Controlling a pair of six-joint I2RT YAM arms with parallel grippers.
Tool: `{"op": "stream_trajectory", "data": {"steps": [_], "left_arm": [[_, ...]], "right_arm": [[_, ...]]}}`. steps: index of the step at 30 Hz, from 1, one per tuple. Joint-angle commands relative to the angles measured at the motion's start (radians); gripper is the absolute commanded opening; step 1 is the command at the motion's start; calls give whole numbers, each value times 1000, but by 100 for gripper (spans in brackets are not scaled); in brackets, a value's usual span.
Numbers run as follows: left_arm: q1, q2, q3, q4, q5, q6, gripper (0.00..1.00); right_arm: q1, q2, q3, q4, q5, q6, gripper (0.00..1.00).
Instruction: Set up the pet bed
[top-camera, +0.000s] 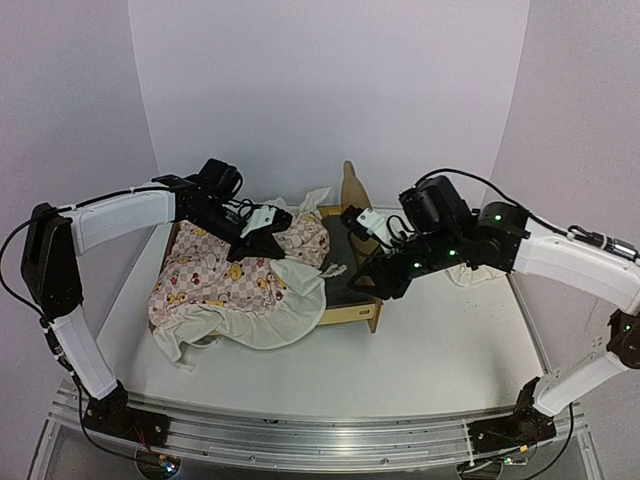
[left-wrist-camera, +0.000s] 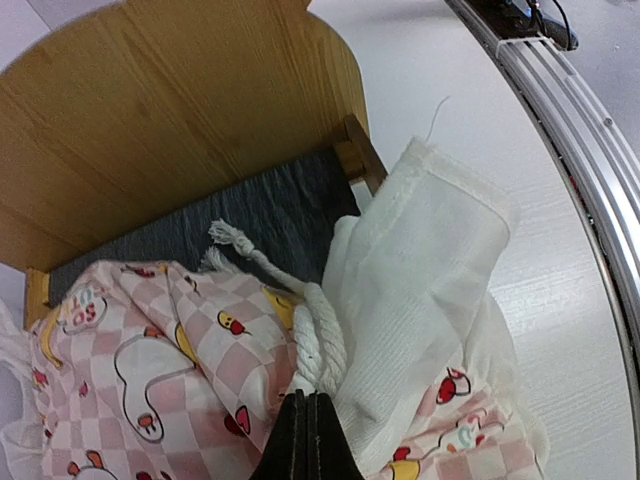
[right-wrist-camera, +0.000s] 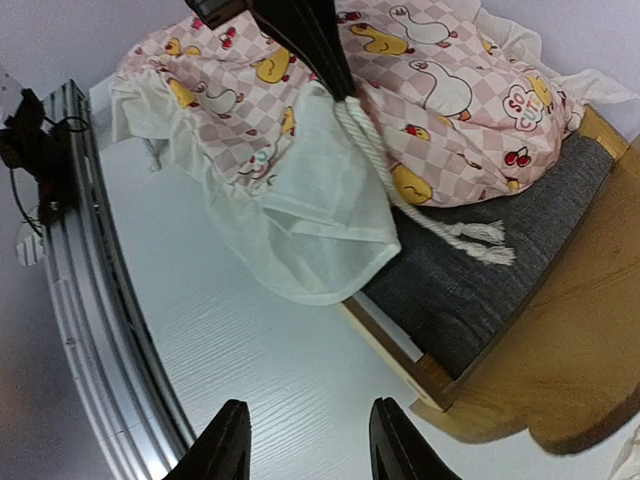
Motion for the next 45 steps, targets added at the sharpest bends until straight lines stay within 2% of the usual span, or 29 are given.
{"op": "stream_trajectory", "data": {"steps": [1, 7, 13, 22, 32, 36, 43, 45], "left_arm": [[76, -26, -41, -75, 88, 134, 0], [138, -27, -66, -80, 102, 179, 0], [164, -28, -78, -75, 103, 191, 0], [176, -29, -93, -69, 109, 191, 0], [177, -37, -108, -48, 122, 176, 0], [177, -39, -108, -38, 123, 168, 0], [177, -38, -105, -29, 128, 153, 0], [177, -37, -104, -20, 129, 144, 0]], "right_arm": [[5, 119, 113, 38, 146, -64, 36], [6, 327, 270, 32, 286, -165, 29], [3, 472, 325, 22, 172, -271, 32], [-61, 640, 435, 26, 35, -305, 41], [-107, 739, 458, 74, -11, -346, 40], [-107, 765, 461, 86, -15, -363, 34], [-108, 740, 447, 114, 17, -368, 2], [-107, 715, 439, 113, 27, -378, 0]]}}
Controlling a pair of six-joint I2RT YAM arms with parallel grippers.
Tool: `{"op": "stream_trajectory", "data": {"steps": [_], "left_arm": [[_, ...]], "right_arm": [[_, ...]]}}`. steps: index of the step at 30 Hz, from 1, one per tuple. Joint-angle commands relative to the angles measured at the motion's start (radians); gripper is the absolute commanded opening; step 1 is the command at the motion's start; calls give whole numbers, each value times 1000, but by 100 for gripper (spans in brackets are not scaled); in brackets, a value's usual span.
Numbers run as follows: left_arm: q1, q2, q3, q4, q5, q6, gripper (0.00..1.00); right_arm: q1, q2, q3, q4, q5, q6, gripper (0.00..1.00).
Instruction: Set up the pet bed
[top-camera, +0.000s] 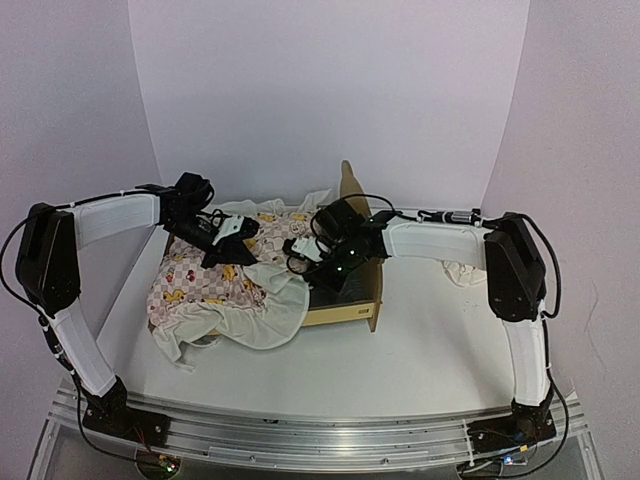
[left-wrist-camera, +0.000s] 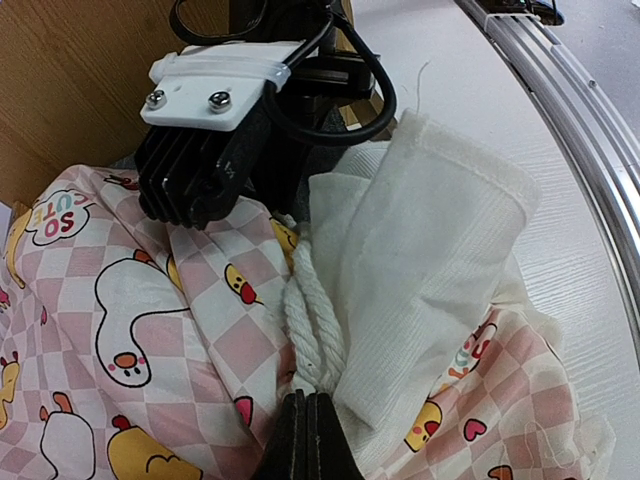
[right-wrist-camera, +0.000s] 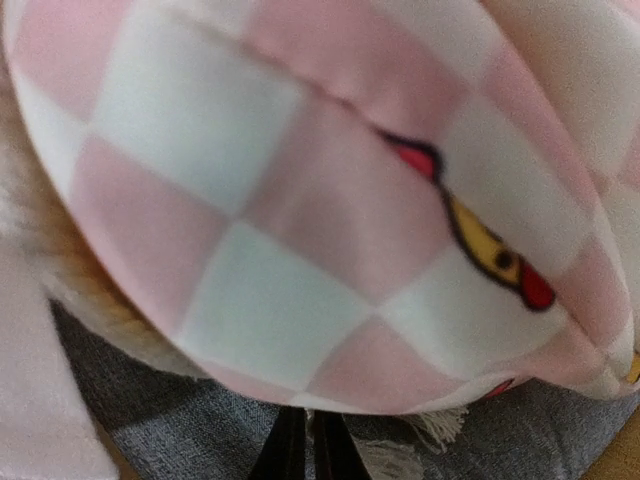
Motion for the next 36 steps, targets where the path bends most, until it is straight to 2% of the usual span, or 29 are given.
{"op": "stream_trajectory", "data": {"steps": [1, 8, 15, 16, 20, 23, 25, 28, 32, 36], "left_arm": [[8, -36, 1, 32, 22, -30, 0], [8, -24, 13, 78, 24, -65, 0], [50, 3, 19, 77, 0, -27, 0], [57, 10, 18, 72, -11, -11, 0], [79, 20, 4, 68, -35, 74, 0], [85, 14, -6, 57, -18, 96, 0], [86, 7, -12, 47, -2, 105, 0], [87, -1, -25, 55, -4, 105, 0], [89, -3, -29, 65, -5, 98, 0], [91, -3, -23, 73, 0, 90, 0]], "right_arm": [[-1, -39, -5, 42, 10, -21, 0], [0, -182, -84, 9, 14, -35, 0], [0, -192, -70, 4, 16, -31, 0], [0, -176, -60, 3, 25, -34, 2], [-2, -73, 7, 3, 29, -60, 21], [-2, -2, 64, 3, 30, -68, 41], [-5, 26, 82, 3, -1, -78, 47], [-7, 47, 87, 2, -44, -85, 45], [-7, 69, 74, -4, -42, -87, 32], [-6, 76, 52, -26, -42, -85, 29]]}}
